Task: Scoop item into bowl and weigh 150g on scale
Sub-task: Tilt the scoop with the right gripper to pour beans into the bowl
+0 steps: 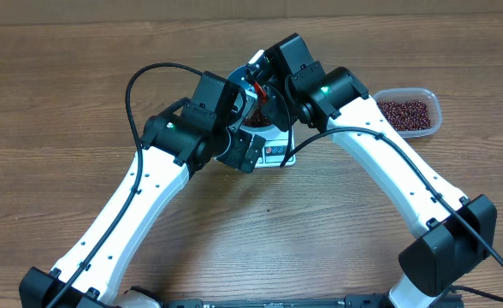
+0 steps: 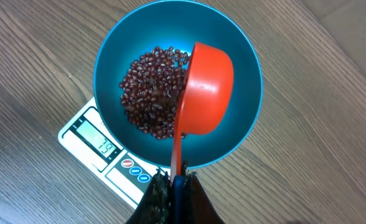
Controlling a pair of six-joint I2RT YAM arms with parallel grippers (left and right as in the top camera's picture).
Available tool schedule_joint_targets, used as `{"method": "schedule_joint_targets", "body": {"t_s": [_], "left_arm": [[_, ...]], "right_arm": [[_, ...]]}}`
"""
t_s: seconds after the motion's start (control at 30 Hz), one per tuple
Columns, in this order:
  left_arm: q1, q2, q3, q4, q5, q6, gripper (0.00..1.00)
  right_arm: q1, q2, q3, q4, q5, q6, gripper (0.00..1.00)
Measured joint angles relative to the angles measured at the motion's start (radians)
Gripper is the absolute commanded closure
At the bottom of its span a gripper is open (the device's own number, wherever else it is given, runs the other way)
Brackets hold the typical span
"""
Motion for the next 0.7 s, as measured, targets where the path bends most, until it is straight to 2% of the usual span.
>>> {"method": "schedule_joint_targets", "body": {"t_s": [0.53,0.7], "left_arm": [[0.000,0.000,0.000,0.000,0.000,0.000,0.00],[0.000,0.000,0.000,0.000,0.000,0.000,0.00]], "right_arm": [[0.000,0.000,0.000,-0.008,0.008,-0.003,0.96],[0.000,0.000,0.000,-0.051,-0.005,-0.071,0.96]]}}
